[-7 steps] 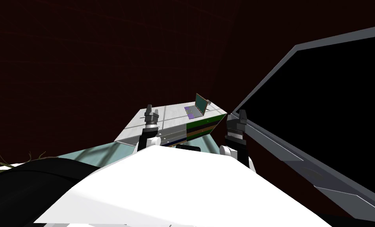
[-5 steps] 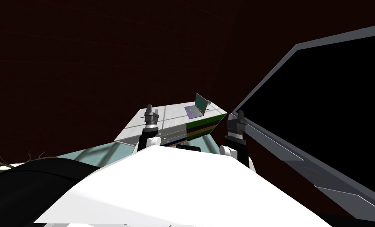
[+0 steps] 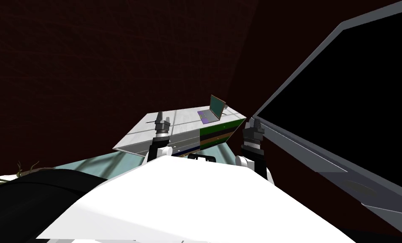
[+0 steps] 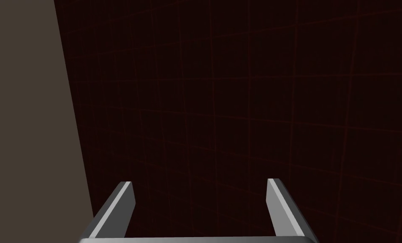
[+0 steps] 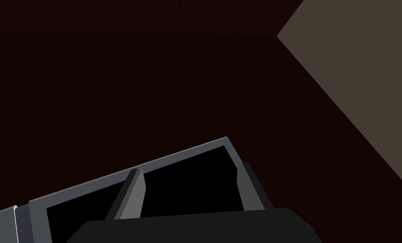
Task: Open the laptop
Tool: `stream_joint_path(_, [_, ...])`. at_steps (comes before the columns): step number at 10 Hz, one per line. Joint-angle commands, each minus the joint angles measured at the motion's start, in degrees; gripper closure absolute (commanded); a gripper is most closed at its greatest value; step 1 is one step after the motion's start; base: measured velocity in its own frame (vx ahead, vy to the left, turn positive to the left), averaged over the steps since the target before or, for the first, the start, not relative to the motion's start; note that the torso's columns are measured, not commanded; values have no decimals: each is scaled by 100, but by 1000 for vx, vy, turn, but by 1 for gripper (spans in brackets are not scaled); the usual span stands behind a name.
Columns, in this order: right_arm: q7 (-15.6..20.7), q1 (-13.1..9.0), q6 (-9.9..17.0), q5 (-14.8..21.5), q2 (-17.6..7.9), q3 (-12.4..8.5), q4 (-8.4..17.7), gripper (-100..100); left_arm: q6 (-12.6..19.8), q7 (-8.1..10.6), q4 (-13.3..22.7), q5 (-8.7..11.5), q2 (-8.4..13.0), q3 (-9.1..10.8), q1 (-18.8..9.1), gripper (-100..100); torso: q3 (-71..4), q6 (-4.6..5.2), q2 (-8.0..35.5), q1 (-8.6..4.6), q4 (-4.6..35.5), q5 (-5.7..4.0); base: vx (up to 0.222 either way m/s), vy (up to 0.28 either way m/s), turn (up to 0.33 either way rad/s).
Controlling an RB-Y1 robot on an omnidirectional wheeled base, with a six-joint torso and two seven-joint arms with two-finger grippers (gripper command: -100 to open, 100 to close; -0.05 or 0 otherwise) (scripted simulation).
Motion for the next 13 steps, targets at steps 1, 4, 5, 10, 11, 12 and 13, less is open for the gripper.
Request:
stream_joint_path(1, [0,0,0,0,0,0,0,0,0,0,0,0,0,0,0,0,-846,0,423,0,423,0,0,0,0])
stream_joint_path(4, [12,46,39,84,-426,-84,31,-100,0,0,2,0,0,0,0,0,-2932,0,1462,0,1458,0,3,4,19])
stream_joint_path(5, [20,77,64,140,-596,-140,49,-100,1,0,3,0,0,0,0,0,-3044,0,1516,1,1514,0,1,10,47])
stream_joint_path(10, [85,335,264,588,-1497,-589,160,-100,1,0,3,0,0,0,1,0,-3076,0,1535,1,1537,0,7,18,66])
stream_joint_path(11, [101,403,314,704,-1669,-705,181,-100,1,0,3,0,0,-1,1,0,-3076,0,1536,2,1537,0,9,24,98])
stream_joint_path(12, [119,476,367,826,-1847,-828,202,-100,1,0,3,0,0,-1,1,0,-3076,0,1536,1,1537,0,9,22,96])
stream_joint_path(13, [119,476,367,826,-1898,-828,202,-100,1,0,3,0,0,0,1,0,-3075,0,1536,0,1537,0,6,16,20])
